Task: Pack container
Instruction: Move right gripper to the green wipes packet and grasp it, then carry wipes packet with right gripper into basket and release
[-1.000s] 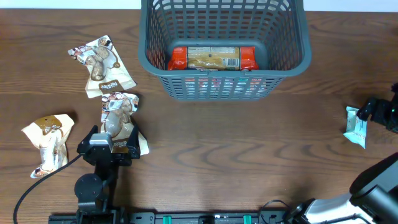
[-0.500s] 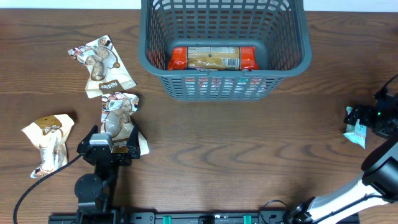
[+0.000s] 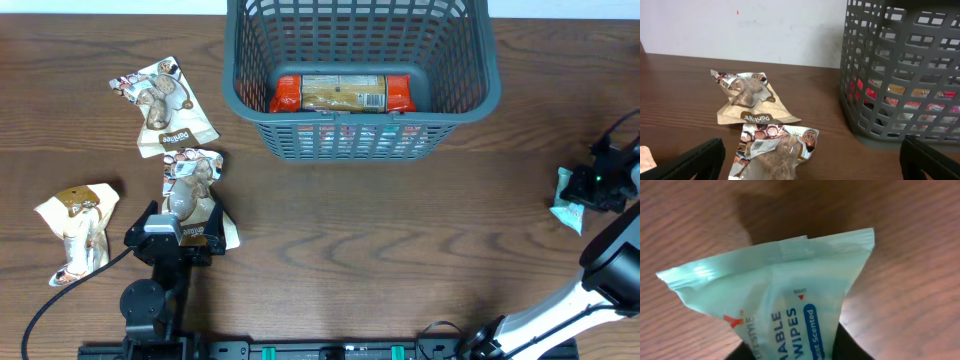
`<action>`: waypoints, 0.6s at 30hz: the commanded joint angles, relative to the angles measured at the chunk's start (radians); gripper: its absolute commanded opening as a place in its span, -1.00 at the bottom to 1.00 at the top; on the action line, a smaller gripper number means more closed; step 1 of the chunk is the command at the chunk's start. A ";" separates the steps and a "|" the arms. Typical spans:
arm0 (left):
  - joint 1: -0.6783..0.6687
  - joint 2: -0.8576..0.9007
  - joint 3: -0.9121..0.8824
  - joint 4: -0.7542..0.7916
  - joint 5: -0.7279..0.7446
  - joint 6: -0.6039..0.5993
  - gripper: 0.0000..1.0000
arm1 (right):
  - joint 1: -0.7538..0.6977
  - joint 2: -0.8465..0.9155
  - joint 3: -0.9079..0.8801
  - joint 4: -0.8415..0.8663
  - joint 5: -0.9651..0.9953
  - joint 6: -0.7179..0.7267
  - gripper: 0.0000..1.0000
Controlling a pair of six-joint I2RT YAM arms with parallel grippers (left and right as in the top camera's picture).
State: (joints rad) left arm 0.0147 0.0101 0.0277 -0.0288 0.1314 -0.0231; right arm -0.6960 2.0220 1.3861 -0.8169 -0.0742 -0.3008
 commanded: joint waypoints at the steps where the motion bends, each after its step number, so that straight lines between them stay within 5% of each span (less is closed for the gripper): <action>1: -0.005 -0.006 -0.023 -0.006 0.015 -0.001 0.97 | 0.025 0.011 -0.005 0.002 -0.012 0.013 -0.90; 10: -0.005 -0.006 -0.023 -0.007 0.015 -0.001 0.97 | 0.124 -0.053 0.088 -0.031 -0.029 0.059 -0.97; 18: -0.005 -0.006 -0.023 -0.007 0.016 -0.002 0.97 | 0.266 -0.199 0.509 -0.066 -0.072 0.140 -0.98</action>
State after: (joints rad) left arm 0.0147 0.0101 0.0277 -0.0280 0.1318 -0.0231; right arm -0.4911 1.9572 1.7237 -0.8829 -0.1040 -0.2070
